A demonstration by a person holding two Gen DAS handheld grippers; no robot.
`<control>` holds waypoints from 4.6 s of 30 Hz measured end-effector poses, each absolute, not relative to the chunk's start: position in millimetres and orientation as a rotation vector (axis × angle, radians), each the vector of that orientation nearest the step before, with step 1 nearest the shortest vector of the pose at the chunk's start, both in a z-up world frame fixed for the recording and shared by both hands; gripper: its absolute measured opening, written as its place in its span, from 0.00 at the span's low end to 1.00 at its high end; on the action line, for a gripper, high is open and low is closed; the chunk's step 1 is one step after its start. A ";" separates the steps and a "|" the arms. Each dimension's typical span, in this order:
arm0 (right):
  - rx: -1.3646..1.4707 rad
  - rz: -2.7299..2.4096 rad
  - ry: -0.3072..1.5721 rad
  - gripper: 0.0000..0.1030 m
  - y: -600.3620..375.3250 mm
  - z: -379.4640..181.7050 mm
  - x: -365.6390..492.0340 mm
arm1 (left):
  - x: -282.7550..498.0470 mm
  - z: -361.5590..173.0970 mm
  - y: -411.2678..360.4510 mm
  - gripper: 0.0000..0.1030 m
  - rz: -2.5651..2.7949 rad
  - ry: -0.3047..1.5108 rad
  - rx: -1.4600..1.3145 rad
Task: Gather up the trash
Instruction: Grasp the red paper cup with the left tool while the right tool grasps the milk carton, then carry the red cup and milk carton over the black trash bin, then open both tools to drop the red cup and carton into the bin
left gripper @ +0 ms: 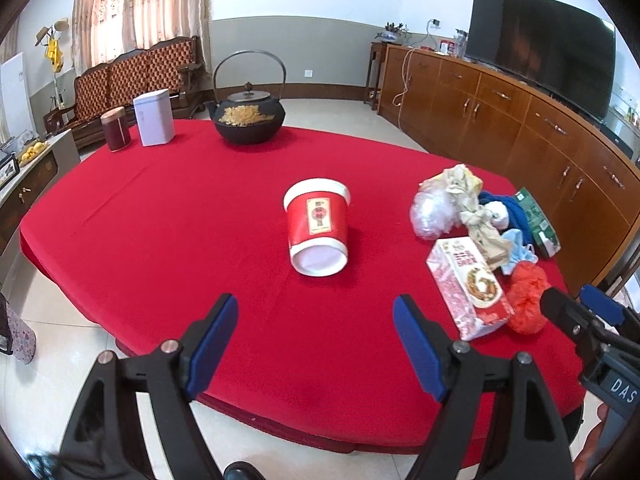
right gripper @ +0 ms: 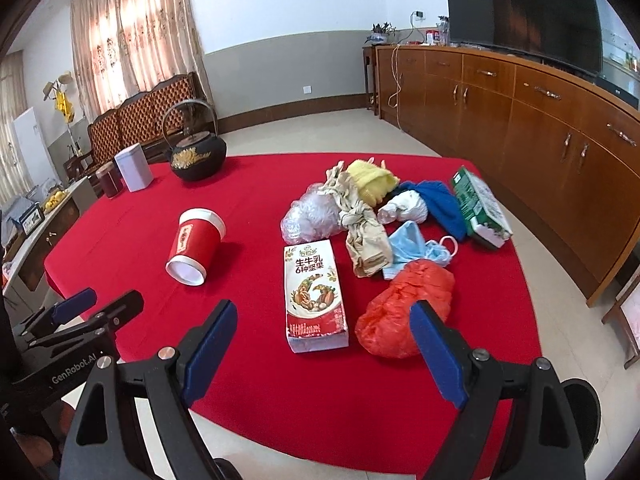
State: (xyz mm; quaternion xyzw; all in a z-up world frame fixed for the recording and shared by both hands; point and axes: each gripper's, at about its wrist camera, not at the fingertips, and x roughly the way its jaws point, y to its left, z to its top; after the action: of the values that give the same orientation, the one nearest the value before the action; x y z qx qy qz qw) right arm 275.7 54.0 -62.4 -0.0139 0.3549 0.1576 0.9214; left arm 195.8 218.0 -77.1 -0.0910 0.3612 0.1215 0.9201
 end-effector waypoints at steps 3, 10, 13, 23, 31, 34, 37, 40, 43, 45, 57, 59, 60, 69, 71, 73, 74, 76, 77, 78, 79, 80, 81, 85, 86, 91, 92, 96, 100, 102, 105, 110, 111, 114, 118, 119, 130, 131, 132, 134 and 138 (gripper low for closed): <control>-0.039 0.324 0.751 0.87 61.6 -71.8 288.8 | 203.9 -82.0 222.9 0.79 0.252 0.750 -0.185; -0.083 0.314 0.806 0.87 81.2 -101.8 323.8 | 237.8 -90.5 233.2 0.79 0.254 0.766 -0.180; -0.092 0.307 0.820 0.87 86.2 -110.4 337.6 | 253.4 -92.5 236.2 0.79 0.255 0.765 -0.175; -0.106 0.316 0.862 0.87 98.8 -134.3 367.1 | 293.6 -116.7 233.9 0.79 0.249 0.817 -0.151; -0.132 0.324 0.856 0.86 108.1 -146.2 371.2 | 303.1 -131.9 235.9 0.76 0.237 0.849 -0.189; -0.130 0.333 0.852 0.55 109.6 -146.9 369.7 | 302.7 -135.0 235.9 0.59 0.236 0.848 -0.204; -0.124 0.341 0.853 0.52 110.0 -147.4 370.5 | 299.7 -134.9 235.0 0.58 0.235 0.840 -0.217; -0.099 0.354 0.850 0.52 108.1 -144.4 370.6 | 294.7 -132.9 236.1 0.56 0.231 0.832 -0.237; -0.057 0.375 0.810 0.51 103.1 -131.0 363.7 | 285.7 -126.4 238.0 0.56 0.224 0.818 -0.242; -0.045 0.389 0.786 0.51 101.7 -122.2 358.1 | 276.0 -119.4 237.5 0.56 0.218 0.805 -0.249; 0.014 0.402 0.680 0.51 64.7 -64.9 311.4 | 221.4 -82.2 196.4 0.56 0.131 0.757 -0.239; 0.017 0.383 0.659 0.51 50.8 -55.3 302.1 | 217.1 -79.4 188.3 0.56 0.113 0.755 -0.238; 0.014 0.368 0.648 0.51 43.0 -50.5 297.5 | 214.1 -77.5 182.0 0.56 0.102 0.753 -0.237; 0.049 0.236 0.649 0.51 -37.2 -43.7 265.9 | 197.9 -72.0 126.4 0.56 -0.003 0.760 -0.228; 0.060 0.204 0.652 0.51 -55.2 -44.5 258.1 | 195.8 -70.7 114.1 0.56 -0.027 0.762 -0.223; 0.070 0.176 0.653 0.51 -72.6 -44.9 250.1 | 194.1 -69.3 101.4 0.56 -0.053 0.763 -0.216; 0.075 0.161 0.651 0.51 -81.2 -44.7 246.1 | 193.9 -68.3 92.8 0.56 -0.072 0.765 -0.211; 0.086 0.129 0.647 0.51 -100.9 -44.0 237.4 | 192.5 -66.6 78.0 0.56 -0.104 0.765 -0.203; 0.092 0.114 0.645 0.51 -108.7 -43.3 233.8 | 192.2 -65.5 68.0 0.56 -0.125 0.765 -0.194; 0.098 0.098 0.643 0.51 -117.3 -42.9 230.0 | 192.1 -64.5 56.3 0.56 -0.149 0.767 -0.186; 0.106 0.077 0.641 0.51 -128.3 -42.5 225.2 | 192.0 -64.1 50.5 0.56 -0.164 0.769 -0.183; 0.113 0.058 0.639 0.51 -138.4 -42.2 220.4 | 192.4 -63.4 37.5 0.56 -0.192 0.772 -0.174; 0.122 0.036 0.638 0.51 -149.9 -41.9 214.9 | 192.0 -63.5 30.5 0.56 -0.206 0.773 -0.169; 0.148 -0.042 0.635 0.51 -190.3 -41.9 194.7 | 191.9 -62.6 -11.8 0.56 -0.301 0.784 -0.136; 0.156 -0.062 0.636 0.51 -200.6 -42.4 189.6 | 191.2 -63.1 -25.1 0.56 -0.329 0.788 -0.125; 0.195 -0.163 0.645 0.51 -257.0 -46.8 163.7 | 187.7 -67.6 -78.3 0.56 -0.435 0.811 -0.084; 0.200 -0.183 0.648 0.51 -266.7 -48.7 159.5 | 185.5 -69.0 -89.2 0.56 -0.451 0.816 -0.077; 0.234 -0.253 0.668 0.51 -308.1 -60.2 142.0 | 183.2 -75.5 -131.5 0.56 -0.520 0.837 -0.048; 0.276 -0.315 0.694 0.51 -346.7 -76.0 126.4 | 181.9 -85.1 -164.6 0.56 -0.568 0.863 -0.029; 0.292 -0.341 0.707 0.51 -362.9 -84.1 122.2 | 183.0 -91.1 -180.1 0.56 -0.589 0.874 -0.017; 0.315 -0.368 0.729 0.51 -384.9 -96.7 117.6 | 186.5 -101.4 -202.0 0.56 -0.606 0.896 -0.001; 0.333 -0.401 0.772 0.51 -416.4 -120.0 125.7 | 195.4 -119.6 -233.3 0.56 -0.634 0.930 0.023; 0.341 -0.401 0.782 0.51 -420.4 -124.6 131.4 | 197.7 -124.9 -240.6 0.56 -0.633 0.937 0.032; 0.371 -0.403 0.826 0.51 -439.4 -145.5 144.3 | 201.1 -137.6 -252.6 0.56 -0.632 0.967 0.038; 0.418 -0.414 0.875 0.51 -460.0 -172.2 158.0 | 207.9 -156.5 -267.8 0.56 -0.634 1.006 0.046; 0.439 -0.413 0.888 0.51 -464.6 -178.3 161.2 | 209.5 -162.4 -273.4 0.56 -0.634 1.015 0.057; 0.443 -0.405 0.997 0.51 -491.2 -217.0 207.1 | 230.2 -207.1 -305.1 0.57 -0.635 1.125 0.088; 0.443 -0.403 1.003 0.52 -492.3 -219.0 209.6 | 232.1 -210.2 -307.1 0.57 -0.632 1.128 0.088; 0.444 -0.405 1.009 0.52 -493.3 -220.6 211.6 | 233.9 -212.5 -309.0 0.58 -0.631 1.130 0.089; 0.444 -0.422 1.030 0.52 -495.9 -225.6 214.9 | 237.0 -218.7 -312.7 0.60 -0.632 1.145 0.091; 0.442 -0.473 1.040 0.77 -505.4 -226.5 217.2 | 244.1 -227.2 -316.0 0.78 -0.624 1.193 0.084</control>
State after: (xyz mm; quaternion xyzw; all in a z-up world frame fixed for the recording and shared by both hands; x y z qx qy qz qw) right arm 217.2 -505.4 -226.5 0.2076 0.4882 -0.2222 0.8181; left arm 244.1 -316.0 -227.2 0.0389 0.5524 -0.2887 0.7810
